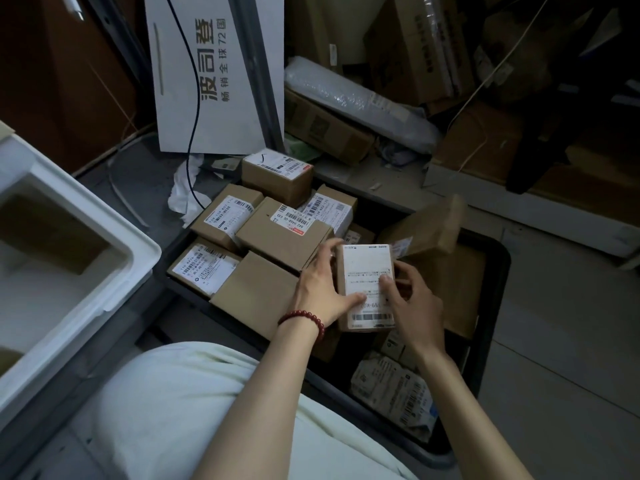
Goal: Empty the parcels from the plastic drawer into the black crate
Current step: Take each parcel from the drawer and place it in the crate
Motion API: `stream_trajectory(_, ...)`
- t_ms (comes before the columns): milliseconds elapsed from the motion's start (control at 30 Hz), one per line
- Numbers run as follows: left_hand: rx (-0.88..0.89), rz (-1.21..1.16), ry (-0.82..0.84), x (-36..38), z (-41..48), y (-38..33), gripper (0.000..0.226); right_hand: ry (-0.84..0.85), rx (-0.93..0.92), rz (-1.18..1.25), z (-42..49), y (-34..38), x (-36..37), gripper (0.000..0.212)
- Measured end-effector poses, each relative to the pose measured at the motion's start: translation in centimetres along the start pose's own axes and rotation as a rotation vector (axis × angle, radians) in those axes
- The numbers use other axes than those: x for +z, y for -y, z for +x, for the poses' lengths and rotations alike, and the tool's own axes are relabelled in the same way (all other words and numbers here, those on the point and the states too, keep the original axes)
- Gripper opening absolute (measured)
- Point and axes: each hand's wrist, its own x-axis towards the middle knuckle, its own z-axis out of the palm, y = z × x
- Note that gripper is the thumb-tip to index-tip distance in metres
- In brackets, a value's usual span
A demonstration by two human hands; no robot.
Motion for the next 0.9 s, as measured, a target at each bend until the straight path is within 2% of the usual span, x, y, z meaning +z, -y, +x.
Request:
stream_trajectory(100,0.065,0.090,0.043,0.4,-0.1,0.2,0.082,0.002,-0.022,-0.018,0.0,0.0,0.0,0.037)
stream_trajectory(267,0.112,0.372,-0.006,0.7,0.0,0.3,0.081,0.017,-0.056,0.013,0.5,0.3,0.4,0.047)
stream_trajectory(333,0.121,0.382,0.006,0.4,0.2,0.5,0.083,0.002,-0.054,0.025,0.6,0.4,0.7,0.049)
stream_trajectory(400,0.133,0.348,0.053,0.2,0.3,0.6,0.095,-0.038,-0.049,0.075,0.6,0.4,0.9,0.048)
stream_trajectory(533,0.146,0.503,0.136,1.0,0.6,0.2,0.135,-0.170,-0.066,0.121,1.1,1.1,0.7,0.049)
stream_trajectory(667,0.134,0.519,0.091,1.2,1.2,-0.1,0.136,-0.565,-0.085,0.033,1.9,2.0,0.1,0.070)
stream_trajectory(700,0.136,0.510,0.086,1.1,1.3,-0.2,0.136,-0.616,-0.068,0.049,2.3,2.2,-0.3,0.073)
stream_trajectory(800,0.146,0.466,0.087,0.9,1.6,-0.1,0.134,-0.544,0.036,0.095,4.0,1.8,-2.2,0.078)
stream_trajectory(900,0.141,0.439,0.084,0.7,1.8,0.0,0.133,-0.457,0.035,0.113,5.0,1.5,-3.3,0.067)
